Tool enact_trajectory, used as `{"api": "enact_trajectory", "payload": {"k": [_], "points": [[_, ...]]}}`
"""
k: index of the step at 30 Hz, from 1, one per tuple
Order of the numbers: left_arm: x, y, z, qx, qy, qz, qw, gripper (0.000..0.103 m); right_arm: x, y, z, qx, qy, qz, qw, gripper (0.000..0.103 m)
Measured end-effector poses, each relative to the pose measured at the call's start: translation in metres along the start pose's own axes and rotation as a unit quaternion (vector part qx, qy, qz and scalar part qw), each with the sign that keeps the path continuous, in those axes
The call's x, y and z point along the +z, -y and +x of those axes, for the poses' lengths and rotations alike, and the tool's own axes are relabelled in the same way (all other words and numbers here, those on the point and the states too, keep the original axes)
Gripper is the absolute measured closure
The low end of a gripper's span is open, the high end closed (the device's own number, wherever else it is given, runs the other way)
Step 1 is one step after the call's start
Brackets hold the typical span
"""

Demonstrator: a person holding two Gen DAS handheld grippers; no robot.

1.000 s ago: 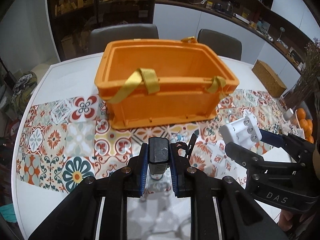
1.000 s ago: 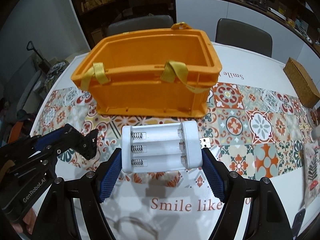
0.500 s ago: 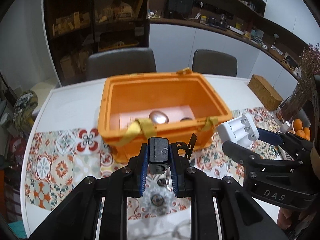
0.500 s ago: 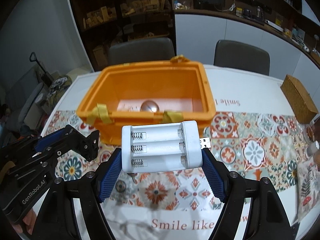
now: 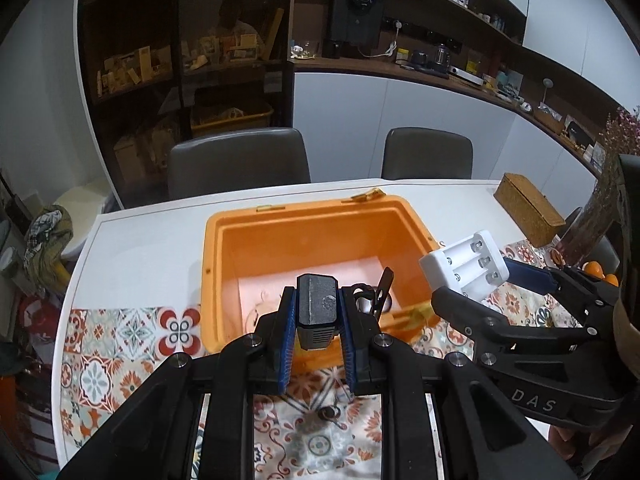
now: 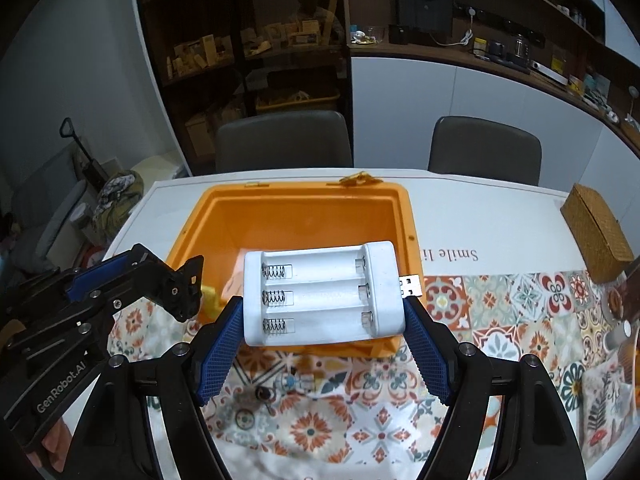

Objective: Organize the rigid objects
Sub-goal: 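Carry the black device with the left gripper while the right carries the white charger to the crate, then open the left gripper to drop the black device while the right drops the charger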

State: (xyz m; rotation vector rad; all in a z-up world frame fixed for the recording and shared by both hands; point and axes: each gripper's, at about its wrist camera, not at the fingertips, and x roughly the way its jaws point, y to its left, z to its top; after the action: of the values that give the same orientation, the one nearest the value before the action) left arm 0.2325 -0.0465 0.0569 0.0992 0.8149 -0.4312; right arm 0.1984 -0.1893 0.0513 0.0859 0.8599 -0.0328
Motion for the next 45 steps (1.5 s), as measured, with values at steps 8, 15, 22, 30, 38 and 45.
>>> {"api": "enact_trajectory", "payload": {"k": [8,15,22,30,38,45], "points": [[0.023,-0.01,0.026,0.012,-0.017,0.0,0.9998,0.082,0.026,0.004,0.022,-0.016,-0.016,0.002,1.0,0.026],[0.033,-0.016,0.059,0.023,-0.05,-0.007,0.9985,0.082,0.04,0.009,0.055,-0.029,-0.05,0.004,0.998,0.026],[0.032,-0.017,0.094,0.032,-0.086,-0.002,0.9958,0.082,0.041,0.005,0.088,-0.047,-0.089,-0.009,0.995,0.026],[0.018,-0.02,0.12,0.031,-0.124,-0.005,0.9918,0.082,0.03,0.005,0.109,-0.052,-0.114,-0.011,0.992,0.026],[0.013,-0.02,0.122,0.046,-0.128,0.003,0.9906,0.079,0.026,0.006,0.117,-0.054,-0.122,-0.013,0.991,0.026],[0.01,-0.031,0.104,0.117,-0.109,0.005,0.9872,0.033,0.026,0.008,0.119,-0.044,-0.124,-0.01,0.991,0.026]]}}
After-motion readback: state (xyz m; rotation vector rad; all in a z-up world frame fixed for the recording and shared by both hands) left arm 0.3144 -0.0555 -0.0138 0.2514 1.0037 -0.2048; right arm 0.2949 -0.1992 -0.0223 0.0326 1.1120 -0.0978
